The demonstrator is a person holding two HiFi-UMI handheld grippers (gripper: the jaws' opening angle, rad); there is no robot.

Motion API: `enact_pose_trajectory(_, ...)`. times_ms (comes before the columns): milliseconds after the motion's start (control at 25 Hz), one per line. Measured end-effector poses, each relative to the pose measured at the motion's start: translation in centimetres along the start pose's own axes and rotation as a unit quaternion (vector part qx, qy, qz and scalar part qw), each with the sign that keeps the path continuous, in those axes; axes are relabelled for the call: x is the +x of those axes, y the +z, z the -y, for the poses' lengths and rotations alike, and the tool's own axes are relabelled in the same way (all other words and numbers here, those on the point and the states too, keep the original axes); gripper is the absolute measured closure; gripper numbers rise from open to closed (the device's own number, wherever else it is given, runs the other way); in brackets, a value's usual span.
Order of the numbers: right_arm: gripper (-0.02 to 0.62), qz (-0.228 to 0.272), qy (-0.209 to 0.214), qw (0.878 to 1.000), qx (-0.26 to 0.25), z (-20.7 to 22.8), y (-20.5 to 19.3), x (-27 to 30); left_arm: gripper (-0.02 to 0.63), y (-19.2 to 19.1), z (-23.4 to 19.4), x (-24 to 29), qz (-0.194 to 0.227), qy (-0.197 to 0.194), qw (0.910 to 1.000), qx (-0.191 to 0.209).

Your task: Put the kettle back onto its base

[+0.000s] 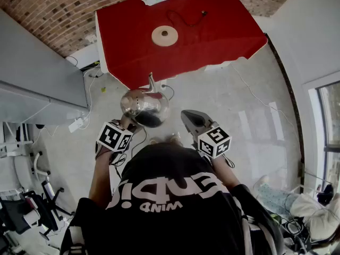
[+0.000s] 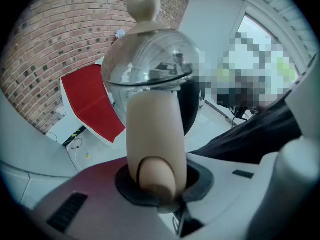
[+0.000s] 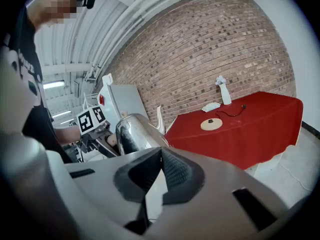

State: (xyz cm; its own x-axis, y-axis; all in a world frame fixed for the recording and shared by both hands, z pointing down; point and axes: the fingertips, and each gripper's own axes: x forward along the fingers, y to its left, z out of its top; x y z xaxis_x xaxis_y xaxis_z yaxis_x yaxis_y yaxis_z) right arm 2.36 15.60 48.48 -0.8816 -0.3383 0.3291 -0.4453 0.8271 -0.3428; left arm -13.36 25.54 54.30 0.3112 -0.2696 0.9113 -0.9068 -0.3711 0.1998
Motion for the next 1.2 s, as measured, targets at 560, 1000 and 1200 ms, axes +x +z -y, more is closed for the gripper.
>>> enact_pose_trajectory(560, 0.572, 0.008, 0.013, 1.0, -0.001, 0.2, 0.4, -0.7, 0.549, 0.1, 0.8, 0.4, -0.001, 0.002, 0.9999, -0.01)
enact_pose_trajectory(1000, 0.572, 0.02, 0.011, 0.999, -0.028, 1.7, 1.3, -4.0, 0.549, 0.4, 2.5, 0.4, 0.002, 0.011, 0.9996, -0.025)
enact_pose_trajectory(1200, 0.572, 0.016, 0.018, 0.999, -0.038, 2.5, 0.7, -5.0, 0.549, 0.7, 3.6, 1.1, 0.014, 0.011, 0.9991, -0.037)
